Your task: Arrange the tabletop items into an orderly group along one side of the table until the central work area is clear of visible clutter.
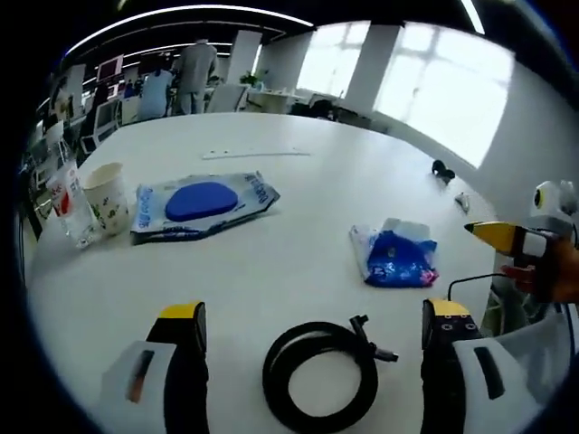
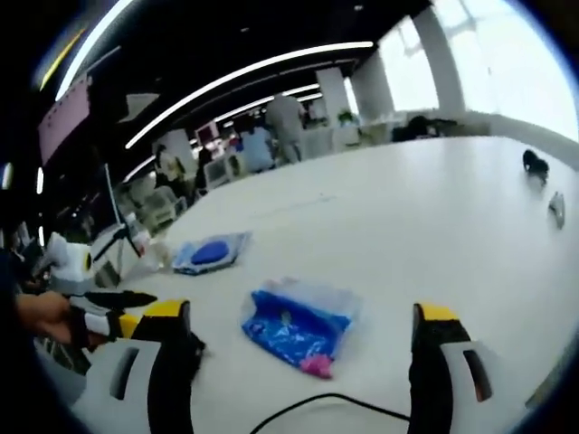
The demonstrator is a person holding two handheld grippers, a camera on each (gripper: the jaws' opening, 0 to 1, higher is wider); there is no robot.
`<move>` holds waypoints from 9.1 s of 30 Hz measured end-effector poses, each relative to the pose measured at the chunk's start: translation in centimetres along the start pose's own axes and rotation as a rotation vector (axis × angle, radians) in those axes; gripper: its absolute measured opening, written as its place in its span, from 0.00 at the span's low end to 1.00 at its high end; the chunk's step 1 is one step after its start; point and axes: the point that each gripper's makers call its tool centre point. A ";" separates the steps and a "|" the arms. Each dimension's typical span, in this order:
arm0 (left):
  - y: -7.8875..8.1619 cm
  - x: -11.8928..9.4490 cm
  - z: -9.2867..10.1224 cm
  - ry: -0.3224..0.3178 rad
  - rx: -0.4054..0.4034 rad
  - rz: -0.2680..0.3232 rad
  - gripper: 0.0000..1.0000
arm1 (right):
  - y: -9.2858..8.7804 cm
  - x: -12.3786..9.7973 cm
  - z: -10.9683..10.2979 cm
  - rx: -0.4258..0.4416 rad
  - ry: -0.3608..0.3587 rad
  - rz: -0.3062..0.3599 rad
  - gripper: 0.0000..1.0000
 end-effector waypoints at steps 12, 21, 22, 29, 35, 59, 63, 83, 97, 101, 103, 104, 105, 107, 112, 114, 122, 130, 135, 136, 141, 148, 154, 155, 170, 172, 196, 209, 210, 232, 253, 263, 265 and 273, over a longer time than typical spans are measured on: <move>0.2 1.8 1.7 -0.027 0.047 -0.036 0.99 | -1.3 -0.9 2.8 0.063 -0.054 -0.012 0.99; 0.7 2.8 2.8 -0.054 0.064 -0.051 0.99 | -1.9 -0.8 3.5 0.097 -0.061 -0.026 0.97; 0.8 3.0 2.9 -0.053 0.068 -0.053 0.99 | -2.1 -0.8 3.6 0.100 -0.063 -0.030 0.97; 1.2 3.8 3.6 -0.062 0.075 -0.066 0.99 | -2.9 -0.6 4.3 0.088 -0.071 -0.066 0.95; 1.4 4.6 4.1 -0.067 0.088 -0.078 0.98 | -3.0 -0.5 5.1 0.113 -0.078 -0.061 0.93; 3.4 8.6 7.3 -0.085 0.209 -0.134 0.90 | -3.4 1.7 5.3 0.156 -0.058 -0.055 0.68; 3.8 9.3 7.8 -0.079 0.241 -0.141 0.90 | -3.1 2.2 5.7 0.155 -0.065 -0.041 0.62; 3.2 12.0 8.2 -0.097 0.281 -0.199 0.64 | -3.2 4.9 5.1 0.155 -0.048 -0.079 0.30; 3.5 12.6 7.7 -0.101 0.183 -0.189 0.22 | -3.2 5.3 4.8 0.154 -0.028 -0.093 0.08; 3.5 12.4 7.5 -0.091 0.190 -0.191 0.18 | -3.2 5.3 4.6 0.165 -0.019 -0.093 0.07; 3.6 12.3 7.4 -0.089 0.191 -0.186 0.15 | -3.2 5.3 4.5 0.166 -0.017 -0.096 0.06; 3.6 12.2 7.4 -0.091 0.186 -0.183 0.14 | -3.2 5.3 4.5 0.167 -0.014 -0.096 0.06; 3.6 12.2 7.3 -0.090 0.183 -0.182 0.13 | -3.1 5.2 4.4 0.166 -0.013 -0.096 0.05; 3.8 11.9 7.3 -0.092 0.173 -0.172 0.10 | -3.0 5.2 4.2 0.160 -0.007 -0.099 0.02; 4.2 11.6 7.1 -0.105 0.155 -0.159 0.05 | -2.0 5.2 4.5 0.149 -0.018 -0.087 0.00; 4.5 11.4 6.8 -0.106 0.146 -0.155 0.05 | -1.7 5.3 4.4 0.146 -0.014 -0.088 0.00; 6.8 10.7 5.9 -0.109 0.065 -0.098 0.03 | 1.1 6.2 3.9 0.123 0.000 -0.063 0.00; 8.9 10.5 4.2 -0.099 0.000 -0.051 0.03 | 4.0 8.3 3.3 0.096 0.032 -0.055 0.00; 10.5 10.4 3.1 -0.090 -0.017 -0.039 0.02 | 6.6 9.5 2.6 0.056 0.049 -0.038 0.00; 10.8 10.4 3.0 -0.091 -0.021 -0.035 0.02 | 7.1 9.6 2.5 0.047 0.044 -0.027 0.00; 12.5 10.3 1.8 -0.062 -0.039 -0.017 0.02 | 9.1 11.0 1.8 0.054 0.052 -0.004 0.00; 13.9 10.6 -0.2 -0.027 -0.087 -0.014 0.02 | 10.6 13.0 0.8 0.041 0.080 -0.001 0.00; 14.3 11.2 -1.4 0.000 -0.117 -0.018 0.02 | 11.2 14.6 0.4 0.014 0.085 -0.013 0.00; 14.3 11.3 -1.5 0.002 -0.125 -0.019 0.02 | 11.3 14.8 0.4 0.012 0.087 -0.014 0.00; 15.2 13.2 -4.0 0.022 -0.190 -0.026 0.02 | 12.5 18.9 0.4 0.012 0.116 -0.036 0.00; 15.2 13.6 -4.2 0.025 -0.196 -0.030 0.02 | 12.5 19.5 0.5 0.009 0.116 -0.044 0.00; 15.0 15.7 -5.8 0.044 -0.191 -0.081 0.02 | 11.4 23.8 1.5 -0.002 0.112 -0.124 0.00; 15.2 15.8 -5.8 0.059 -0.172 -0.081 0.04 | 11.0 23.8 1.7 -0.013 0.099 -0.137 0.01; 15.2 15.8 -5.8 0.059 -0.171 -0.081 0.04 | 10.9 23.7 1.7 -0.012 0.099 -0.137 0.01; 15.6 15.1 -5.5 0.070 -0.147 -0.085 0.15 | 10.6 23.2 1.0 -0.071 0.096 -0.139 0.20; 14.7 13.6 -4.7 0.070 -0.063 -0.049 0.28 | 9.8 21.0 0.9 -0.051 0.111 -0.129 0.41; 14.2 11.2 -6.6 0.106 -0.047 -0.014 0.36 | 8.2 18.4 0.8 -0.088 0.092 -0.110 0.44; 14.0 10.8 -6.8 0.113 -0.041 -0.012 0.38 | 8.0 17.8 0.7 -0.083 0.095 -0.096 0.45; 12.0 9.2 -6.6 0.108 0.041 -0.018 0.46 | 6.2 16.0 -0.3 -0.103 0.114 -0.108 0.48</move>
Point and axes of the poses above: the point that each gripper's makers call its tool centre point, and the gripper's own axes: x roughly forward along the fingers, z roughly to its right, y roughly out of its top, and after that the axes turned 12 degrees about -z, right-handed
